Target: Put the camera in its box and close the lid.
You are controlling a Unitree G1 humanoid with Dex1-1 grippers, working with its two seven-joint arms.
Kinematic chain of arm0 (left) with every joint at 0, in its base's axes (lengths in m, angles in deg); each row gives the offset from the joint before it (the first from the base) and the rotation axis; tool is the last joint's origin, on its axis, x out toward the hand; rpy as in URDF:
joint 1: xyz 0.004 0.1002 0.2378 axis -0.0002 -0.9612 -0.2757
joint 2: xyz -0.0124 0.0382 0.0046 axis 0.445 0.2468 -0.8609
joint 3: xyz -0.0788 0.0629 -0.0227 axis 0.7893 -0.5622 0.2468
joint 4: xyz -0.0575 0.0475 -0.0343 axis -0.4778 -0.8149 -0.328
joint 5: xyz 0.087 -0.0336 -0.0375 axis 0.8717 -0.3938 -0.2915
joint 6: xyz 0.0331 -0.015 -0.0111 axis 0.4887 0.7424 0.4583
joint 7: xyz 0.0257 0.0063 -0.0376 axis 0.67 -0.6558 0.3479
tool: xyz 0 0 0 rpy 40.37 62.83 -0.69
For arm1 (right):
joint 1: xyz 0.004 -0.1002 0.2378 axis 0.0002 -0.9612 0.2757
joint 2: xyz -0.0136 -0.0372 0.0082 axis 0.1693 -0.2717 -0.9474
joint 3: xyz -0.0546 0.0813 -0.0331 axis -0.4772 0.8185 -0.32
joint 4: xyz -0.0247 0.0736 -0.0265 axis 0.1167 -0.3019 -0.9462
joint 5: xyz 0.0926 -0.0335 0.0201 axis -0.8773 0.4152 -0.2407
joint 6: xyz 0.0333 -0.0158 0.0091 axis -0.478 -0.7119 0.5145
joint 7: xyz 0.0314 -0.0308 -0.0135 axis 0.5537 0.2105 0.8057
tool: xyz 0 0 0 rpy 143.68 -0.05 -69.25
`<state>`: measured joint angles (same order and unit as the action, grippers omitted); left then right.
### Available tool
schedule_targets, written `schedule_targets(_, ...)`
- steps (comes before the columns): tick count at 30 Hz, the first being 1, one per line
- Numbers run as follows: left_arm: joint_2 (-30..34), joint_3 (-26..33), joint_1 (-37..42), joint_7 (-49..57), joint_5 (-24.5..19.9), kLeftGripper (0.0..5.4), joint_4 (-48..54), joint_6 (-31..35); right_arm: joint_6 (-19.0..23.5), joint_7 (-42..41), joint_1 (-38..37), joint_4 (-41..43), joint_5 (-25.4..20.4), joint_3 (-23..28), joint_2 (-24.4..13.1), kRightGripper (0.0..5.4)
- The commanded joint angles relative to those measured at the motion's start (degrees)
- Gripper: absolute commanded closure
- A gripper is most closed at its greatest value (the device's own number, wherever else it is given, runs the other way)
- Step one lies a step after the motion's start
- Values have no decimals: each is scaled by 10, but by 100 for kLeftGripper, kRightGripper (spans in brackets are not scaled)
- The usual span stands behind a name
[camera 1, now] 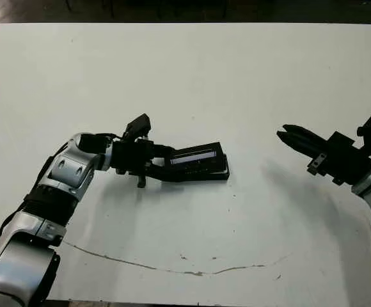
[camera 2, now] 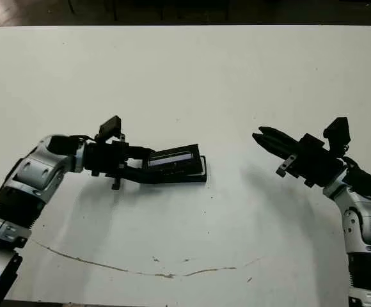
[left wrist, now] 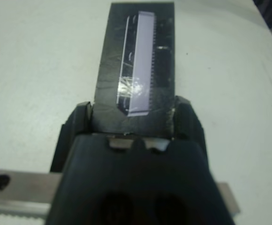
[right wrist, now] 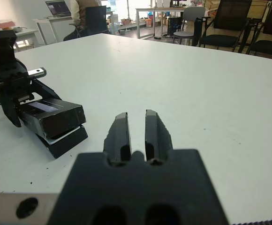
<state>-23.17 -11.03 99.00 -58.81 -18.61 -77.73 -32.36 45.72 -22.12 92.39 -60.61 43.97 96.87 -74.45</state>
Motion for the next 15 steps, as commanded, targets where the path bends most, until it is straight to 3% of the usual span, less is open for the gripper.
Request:
schedule_targets(1,2,-27,-8,-4,26,389,-5,5,-6,5,-15,-1,8,4,-6,540)
schedule_targets(8,4,-40,0,-22,27,389,-16,9,10,12,-17,4,6,0,-8,540)
schedule_targets(15,-1,-54,12,-26,38,389,-30,4,-1,10,-17,-1,9,0,-6,540)
